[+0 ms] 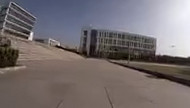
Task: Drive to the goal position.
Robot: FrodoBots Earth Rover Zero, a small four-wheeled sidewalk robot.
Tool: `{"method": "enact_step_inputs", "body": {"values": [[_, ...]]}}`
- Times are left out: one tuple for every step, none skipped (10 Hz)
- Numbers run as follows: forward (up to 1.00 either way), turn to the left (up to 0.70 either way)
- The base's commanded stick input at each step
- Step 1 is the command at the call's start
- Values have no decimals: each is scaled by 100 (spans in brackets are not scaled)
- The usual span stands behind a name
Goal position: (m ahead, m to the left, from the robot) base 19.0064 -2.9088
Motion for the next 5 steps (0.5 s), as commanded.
{"method": "enact_step_inputs", "body": {"values": [[70, 0], [70, 0], [70, 0], [70, 0], [70, 0]]}}
